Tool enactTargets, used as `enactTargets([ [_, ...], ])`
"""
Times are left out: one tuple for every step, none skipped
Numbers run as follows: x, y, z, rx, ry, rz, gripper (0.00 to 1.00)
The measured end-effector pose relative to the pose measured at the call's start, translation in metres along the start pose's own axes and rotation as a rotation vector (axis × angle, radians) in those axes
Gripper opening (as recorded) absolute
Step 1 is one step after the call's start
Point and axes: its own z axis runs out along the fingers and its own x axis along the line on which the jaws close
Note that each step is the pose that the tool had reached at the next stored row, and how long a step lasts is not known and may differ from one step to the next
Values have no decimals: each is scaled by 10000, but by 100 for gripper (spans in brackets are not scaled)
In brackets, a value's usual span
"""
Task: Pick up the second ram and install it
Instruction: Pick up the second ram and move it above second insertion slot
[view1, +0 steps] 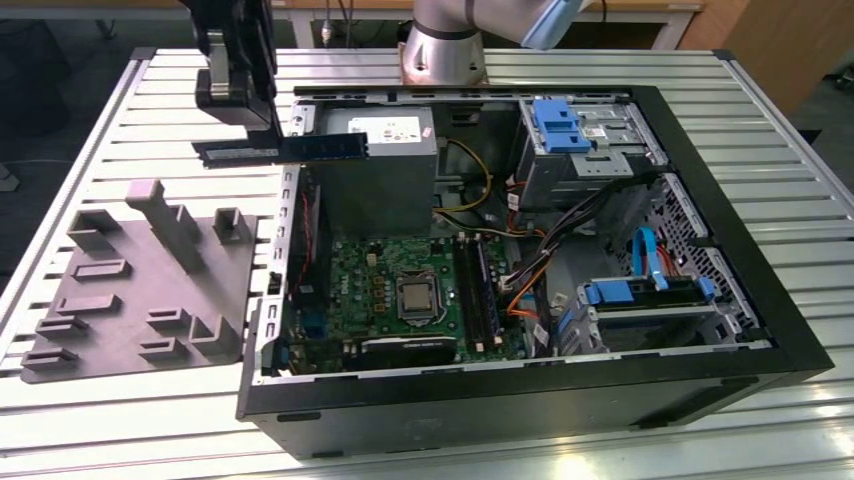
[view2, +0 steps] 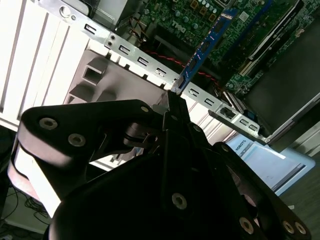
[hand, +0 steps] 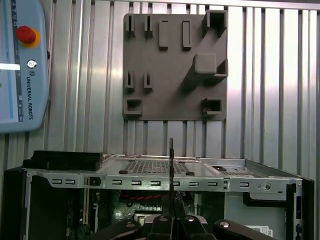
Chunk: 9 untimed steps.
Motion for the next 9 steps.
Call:
enactTargets([
  [0, -9, 0, 0, 0, 0, 12],
  [0, -20, -1, 0, 0, 0, 12],
  [0, -32, -1, 0, 0, 1, 12],
  [1, -43, -1, 0, 0, 0, 12],
  [1, -53, -2, 0, 1, 0, 12],
  [1, -61, -2, 0, 1, -1, 12],
  [1, -68, -2, 0, 0, 0, 12],
  [0, -75, -2, 0, 0, 0, 12],
  [0, -83, -2, 0, 0, 0, 12],
])
